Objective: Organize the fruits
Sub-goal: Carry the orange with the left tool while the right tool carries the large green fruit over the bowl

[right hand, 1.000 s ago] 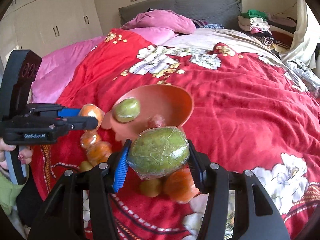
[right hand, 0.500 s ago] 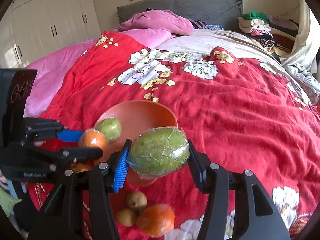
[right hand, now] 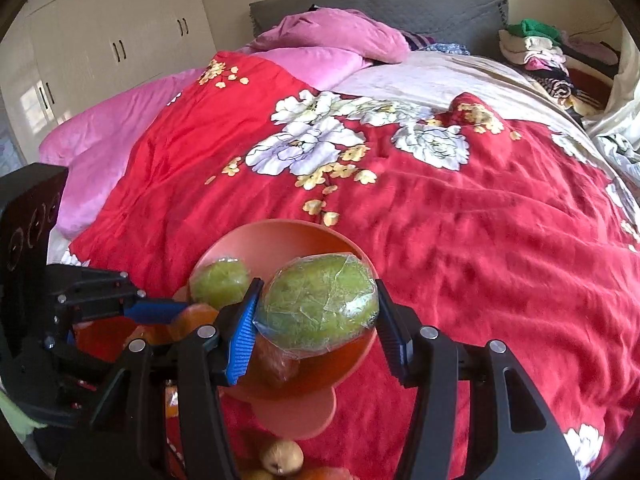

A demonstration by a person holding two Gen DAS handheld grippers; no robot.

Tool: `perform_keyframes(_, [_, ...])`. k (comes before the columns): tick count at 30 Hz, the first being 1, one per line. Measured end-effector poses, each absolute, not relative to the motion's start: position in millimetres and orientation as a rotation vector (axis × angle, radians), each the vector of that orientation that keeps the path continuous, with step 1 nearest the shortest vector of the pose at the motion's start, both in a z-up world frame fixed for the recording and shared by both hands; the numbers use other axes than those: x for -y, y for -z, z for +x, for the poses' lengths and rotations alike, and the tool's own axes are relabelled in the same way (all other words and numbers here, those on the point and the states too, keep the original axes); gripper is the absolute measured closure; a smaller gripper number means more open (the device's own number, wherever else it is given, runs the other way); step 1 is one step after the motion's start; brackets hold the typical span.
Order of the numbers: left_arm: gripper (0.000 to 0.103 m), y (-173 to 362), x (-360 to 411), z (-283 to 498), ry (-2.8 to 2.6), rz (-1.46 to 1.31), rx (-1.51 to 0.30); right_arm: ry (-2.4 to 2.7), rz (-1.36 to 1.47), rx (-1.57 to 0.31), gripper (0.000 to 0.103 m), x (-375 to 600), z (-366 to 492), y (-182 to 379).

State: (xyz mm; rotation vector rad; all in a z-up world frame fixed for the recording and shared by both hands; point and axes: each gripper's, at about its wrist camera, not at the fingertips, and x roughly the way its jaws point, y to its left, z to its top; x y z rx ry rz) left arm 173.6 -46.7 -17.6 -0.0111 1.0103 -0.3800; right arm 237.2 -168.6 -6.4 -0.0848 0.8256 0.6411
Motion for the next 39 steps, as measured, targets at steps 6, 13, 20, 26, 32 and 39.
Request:
perform_keyframes(6, [0.070, 18, 46, 174, 0.379, -0.013, -1.010, -0.661, -0.110, -0.844, 0.051, 155, 245, 11])
perform_keyframes(13, [0.070, 21, 43, 175, 0.372, -0.018, -1.019, -0.680, -0.117, -0.880, 0.051, 144, 251, 20])
perform_keyframes(20, [0.070, 22, 42, 176, 0.374, -0.022, -1.019, -0.672, -0.110, -0.905, 0.051, 142, 255, 26])
perform_keyframes(26, [0.070, 22, 41, 175, 0.375, -0.022, -1.018, -0.660, -0.118, -0.920, 0.051, 141, 258, 29])
perform_keyframes(32, [0.070, 21, 41, 175, 0.375, -0.023, -1.017, -0.651, -0.119, -0.929, 0.050, 141, 259, 31])
perform_keyframes(39, [0.070, 21, 40, 174, 0.375, -0.024, -1.017, -0.645, -0.122, -0.939, 0.050, 140, 260, 33])
